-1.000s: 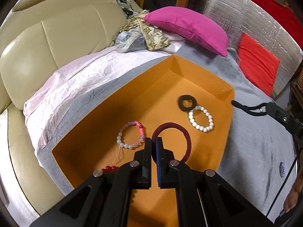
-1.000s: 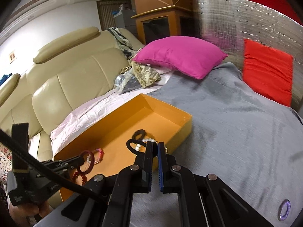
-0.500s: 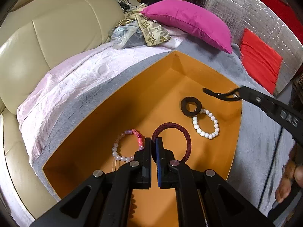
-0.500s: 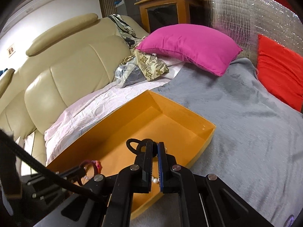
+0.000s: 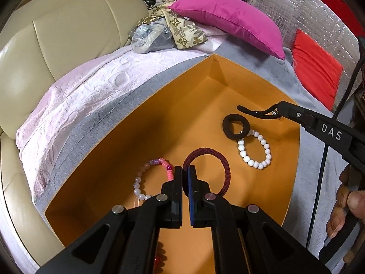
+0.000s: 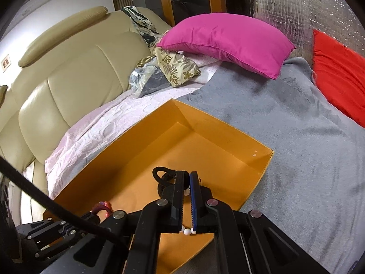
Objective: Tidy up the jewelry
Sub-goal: 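Lower both tools into the box and open them to release the items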
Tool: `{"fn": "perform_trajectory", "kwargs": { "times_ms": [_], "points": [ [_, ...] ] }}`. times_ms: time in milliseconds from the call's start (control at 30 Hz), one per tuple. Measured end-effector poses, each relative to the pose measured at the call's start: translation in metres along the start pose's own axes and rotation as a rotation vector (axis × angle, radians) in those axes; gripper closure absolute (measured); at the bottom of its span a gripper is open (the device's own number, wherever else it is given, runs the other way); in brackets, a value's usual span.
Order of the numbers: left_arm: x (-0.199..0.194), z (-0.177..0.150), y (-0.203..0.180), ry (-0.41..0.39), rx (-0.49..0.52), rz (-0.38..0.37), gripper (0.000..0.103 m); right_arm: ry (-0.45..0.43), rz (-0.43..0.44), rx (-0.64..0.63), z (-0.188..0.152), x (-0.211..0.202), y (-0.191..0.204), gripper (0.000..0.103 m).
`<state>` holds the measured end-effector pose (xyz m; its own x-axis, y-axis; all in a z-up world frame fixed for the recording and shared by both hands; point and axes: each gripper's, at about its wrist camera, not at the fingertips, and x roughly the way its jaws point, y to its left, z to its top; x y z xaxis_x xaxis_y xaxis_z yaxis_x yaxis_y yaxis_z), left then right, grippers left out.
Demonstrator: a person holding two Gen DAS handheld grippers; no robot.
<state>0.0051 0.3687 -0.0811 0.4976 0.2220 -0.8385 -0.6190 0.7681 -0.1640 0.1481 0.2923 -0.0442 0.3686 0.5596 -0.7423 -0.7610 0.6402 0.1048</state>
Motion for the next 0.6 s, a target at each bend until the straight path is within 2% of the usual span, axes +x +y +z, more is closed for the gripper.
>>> {"fn": "perform_trajectory", "kwargs": {
  "times_ms": [600],
  "points": [
    [0.002,0.001,0.0,-0.006,-0.001,0.004,0.099,0.036,-0.031,0.006,0.004,0.017,-0.003,0.097]
  ]
}}
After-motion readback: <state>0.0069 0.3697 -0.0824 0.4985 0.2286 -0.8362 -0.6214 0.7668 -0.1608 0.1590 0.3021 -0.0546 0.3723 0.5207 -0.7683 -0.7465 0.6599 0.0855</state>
